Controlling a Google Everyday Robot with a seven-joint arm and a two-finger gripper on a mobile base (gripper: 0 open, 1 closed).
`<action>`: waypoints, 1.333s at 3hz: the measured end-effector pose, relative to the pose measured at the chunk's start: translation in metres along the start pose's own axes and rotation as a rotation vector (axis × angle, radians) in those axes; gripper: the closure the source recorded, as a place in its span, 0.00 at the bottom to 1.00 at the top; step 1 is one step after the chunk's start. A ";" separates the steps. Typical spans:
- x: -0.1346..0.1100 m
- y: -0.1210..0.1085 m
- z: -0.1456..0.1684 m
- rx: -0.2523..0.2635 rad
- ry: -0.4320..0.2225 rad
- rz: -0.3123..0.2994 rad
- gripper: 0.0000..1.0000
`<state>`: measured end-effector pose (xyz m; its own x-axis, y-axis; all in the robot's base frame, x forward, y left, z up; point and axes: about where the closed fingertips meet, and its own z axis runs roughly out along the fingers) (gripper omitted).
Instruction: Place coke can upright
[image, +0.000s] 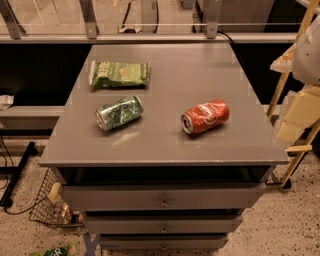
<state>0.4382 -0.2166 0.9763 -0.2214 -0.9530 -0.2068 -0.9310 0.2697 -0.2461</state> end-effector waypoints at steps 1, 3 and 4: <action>0.000 0.000 0.000 0.000 0.000 0.000 0.00; -0.032 -0.033 0.041 -0.008 0.105 -0.329 0.00; -0.046 -0.047 0.069 -0.073 0.125 -0.515 0.00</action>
Offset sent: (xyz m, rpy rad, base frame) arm 0.0321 0.0218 -0.0125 -0.1800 -0.0507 0.1788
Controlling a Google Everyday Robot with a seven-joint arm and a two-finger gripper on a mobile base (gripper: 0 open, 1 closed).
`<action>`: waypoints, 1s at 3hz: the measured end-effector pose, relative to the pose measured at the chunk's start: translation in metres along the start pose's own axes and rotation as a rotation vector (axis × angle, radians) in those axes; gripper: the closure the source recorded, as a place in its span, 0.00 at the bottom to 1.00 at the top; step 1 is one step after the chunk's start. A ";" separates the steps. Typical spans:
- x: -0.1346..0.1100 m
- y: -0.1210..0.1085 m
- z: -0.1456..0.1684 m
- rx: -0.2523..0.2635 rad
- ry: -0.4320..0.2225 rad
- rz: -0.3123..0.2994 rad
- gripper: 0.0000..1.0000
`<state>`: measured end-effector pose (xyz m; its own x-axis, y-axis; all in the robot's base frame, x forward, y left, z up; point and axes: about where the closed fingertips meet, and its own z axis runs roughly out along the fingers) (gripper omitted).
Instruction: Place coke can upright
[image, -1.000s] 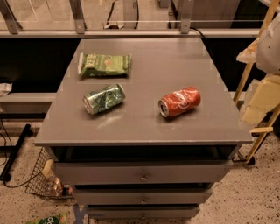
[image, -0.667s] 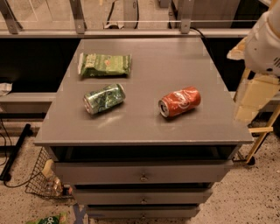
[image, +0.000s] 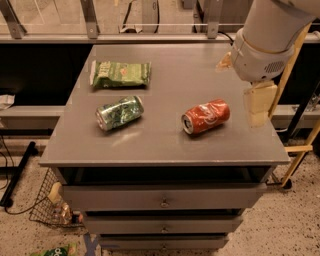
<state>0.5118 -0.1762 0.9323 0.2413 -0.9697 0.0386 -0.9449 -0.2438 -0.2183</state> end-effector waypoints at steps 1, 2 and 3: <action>-0.009 -0.008 0.021 -0.038 0.043 -0.136 0.00; -0.020 -0.008 0.051 -0.071 0.118 -0.208 0.00; -0.025 -0.006 0.078 -0.121 0.158 -0.207 0.00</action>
Offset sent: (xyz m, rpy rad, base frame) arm 0.0121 0.0316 -0.0946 -0.3085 0.0946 0.2204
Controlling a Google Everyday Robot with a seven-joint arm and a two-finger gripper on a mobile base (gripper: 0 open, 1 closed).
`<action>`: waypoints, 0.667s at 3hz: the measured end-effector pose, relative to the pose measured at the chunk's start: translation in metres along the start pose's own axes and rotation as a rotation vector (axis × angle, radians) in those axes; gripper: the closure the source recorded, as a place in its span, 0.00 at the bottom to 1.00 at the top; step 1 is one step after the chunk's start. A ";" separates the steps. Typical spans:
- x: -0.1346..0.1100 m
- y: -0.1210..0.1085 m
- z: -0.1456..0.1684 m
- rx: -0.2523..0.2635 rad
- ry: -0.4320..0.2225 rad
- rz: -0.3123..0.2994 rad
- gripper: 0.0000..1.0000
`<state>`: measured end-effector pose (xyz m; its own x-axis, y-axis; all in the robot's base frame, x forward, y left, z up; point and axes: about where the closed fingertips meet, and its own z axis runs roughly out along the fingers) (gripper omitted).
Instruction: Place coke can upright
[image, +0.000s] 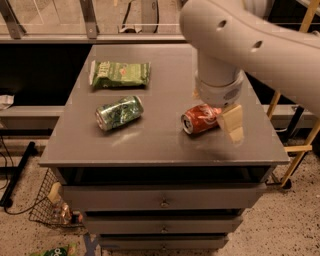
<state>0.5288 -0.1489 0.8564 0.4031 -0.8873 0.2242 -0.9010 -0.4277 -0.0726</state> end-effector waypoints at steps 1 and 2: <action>-0.011 -0.002 0.019 -0.050 -0.004 0.010 0.00; -0.016 -0.008 0.026 -0.071 -0.013 0.019 0.15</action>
Offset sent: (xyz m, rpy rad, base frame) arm 0.0064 0.0175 -0.0356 -0.0208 0.1074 -0.0540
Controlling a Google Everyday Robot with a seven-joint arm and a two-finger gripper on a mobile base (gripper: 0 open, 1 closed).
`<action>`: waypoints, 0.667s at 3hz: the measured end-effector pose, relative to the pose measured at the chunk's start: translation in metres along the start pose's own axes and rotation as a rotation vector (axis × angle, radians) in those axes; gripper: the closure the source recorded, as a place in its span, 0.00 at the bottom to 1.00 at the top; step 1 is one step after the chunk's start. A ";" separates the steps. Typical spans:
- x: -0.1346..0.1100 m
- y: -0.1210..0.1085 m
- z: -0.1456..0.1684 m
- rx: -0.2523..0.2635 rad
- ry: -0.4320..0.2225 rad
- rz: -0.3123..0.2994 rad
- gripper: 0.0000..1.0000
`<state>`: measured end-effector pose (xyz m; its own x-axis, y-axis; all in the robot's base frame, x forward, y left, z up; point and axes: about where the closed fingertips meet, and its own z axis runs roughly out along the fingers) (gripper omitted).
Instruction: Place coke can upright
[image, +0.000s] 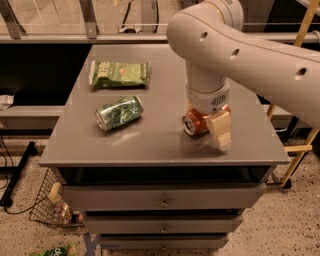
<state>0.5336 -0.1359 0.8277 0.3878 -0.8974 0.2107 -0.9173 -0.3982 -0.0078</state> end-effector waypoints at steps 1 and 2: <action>0.001 -0.007 -0.002 -0.001 -0.012 0.011 0.39; 0.002 -0.013 -0.009 0.006 -0.047 0.021 0.61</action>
Offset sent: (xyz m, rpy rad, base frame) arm 0.0135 0.0065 0.0198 0.0825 0.0424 -0.0368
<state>0.5458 -0.1307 0.8366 0.3721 -0.9136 0.1640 -0.9249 -0.3798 -0.0177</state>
